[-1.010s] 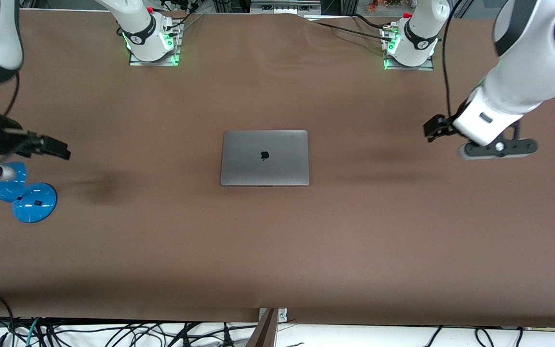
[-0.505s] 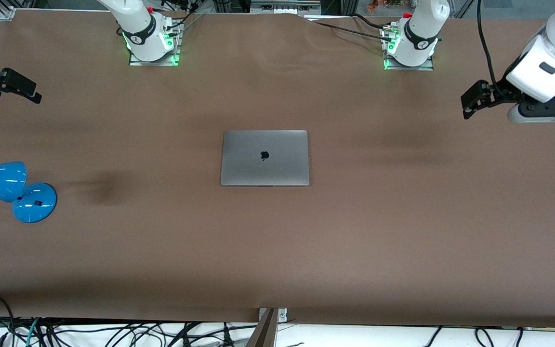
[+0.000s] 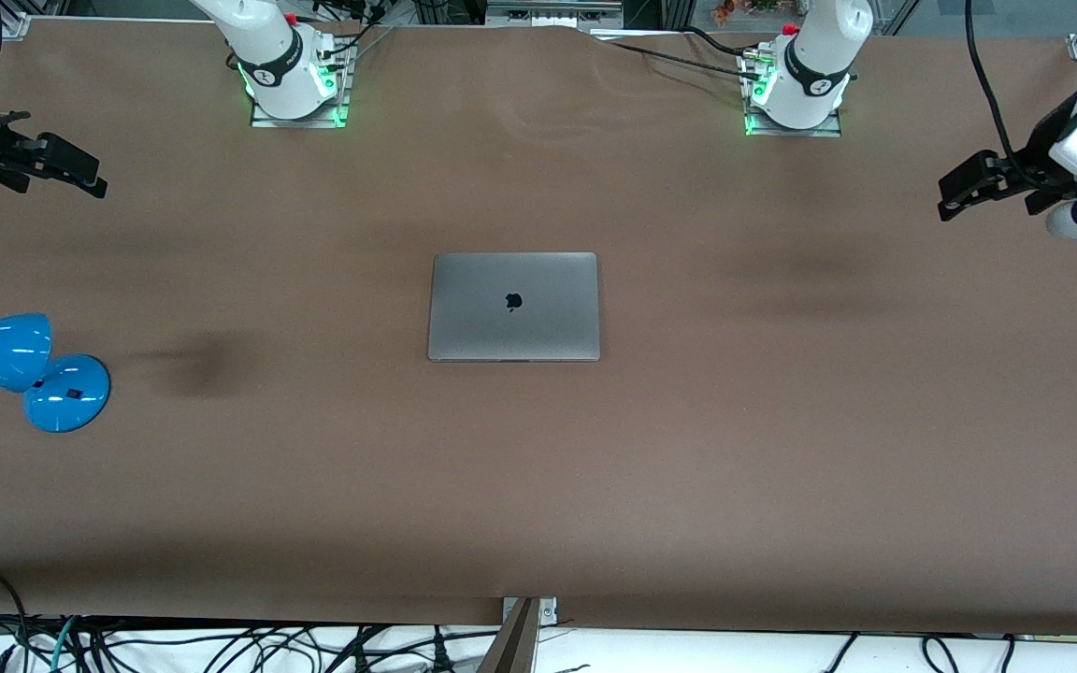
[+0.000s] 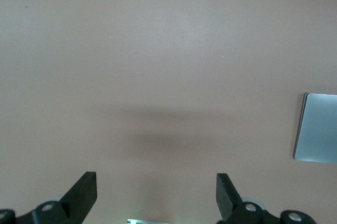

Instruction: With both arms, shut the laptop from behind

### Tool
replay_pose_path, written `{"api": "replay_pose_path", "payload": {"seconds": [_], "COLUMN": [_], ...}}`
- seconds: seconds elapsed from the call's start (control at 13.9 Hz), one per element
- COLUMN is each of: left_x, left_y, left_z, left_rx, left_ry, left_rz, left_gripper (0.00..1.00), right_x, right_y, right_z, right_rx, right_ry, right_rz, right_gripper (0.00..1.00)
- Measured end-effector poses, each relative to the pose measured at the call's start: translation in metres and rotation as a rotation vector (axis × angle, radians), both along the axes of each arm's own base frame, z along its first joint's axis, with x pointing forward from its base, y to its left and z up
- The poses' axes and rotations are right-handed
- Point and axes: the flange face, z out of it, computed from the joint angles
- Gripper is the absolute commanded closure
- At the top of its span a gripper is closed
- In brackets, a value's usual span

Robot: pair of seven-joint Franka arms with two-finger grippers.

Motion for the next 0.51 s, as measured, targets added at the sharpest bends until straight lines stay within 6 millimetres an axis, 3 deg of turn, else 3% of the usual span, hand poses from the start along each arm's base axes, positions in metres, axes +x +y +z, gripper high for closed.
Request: {"api": "replay_pose_path", "payload": {"seconds": [0.22,0.51], "left_x": [0.002,-0.012], "left_y": [0.011,-0.012], "left_z": [-0.025,-0.048], "left_rx": [-0.027,-0.027], "left_ry": [-0.031,-0.028], "left_rz": [-0.005,-0.052], "left_gripper": [0.00,0.00], "right_x": [0.005,0.006], "right_y": [0.000,0.000], "right_z": [-0.007,-0.006], "right_rx": [-0.001,-0.001], "right_ry": [0.010,0.006], "right_rz": [0.000,0.001], "right_gripper": [0.00,0.00]}}
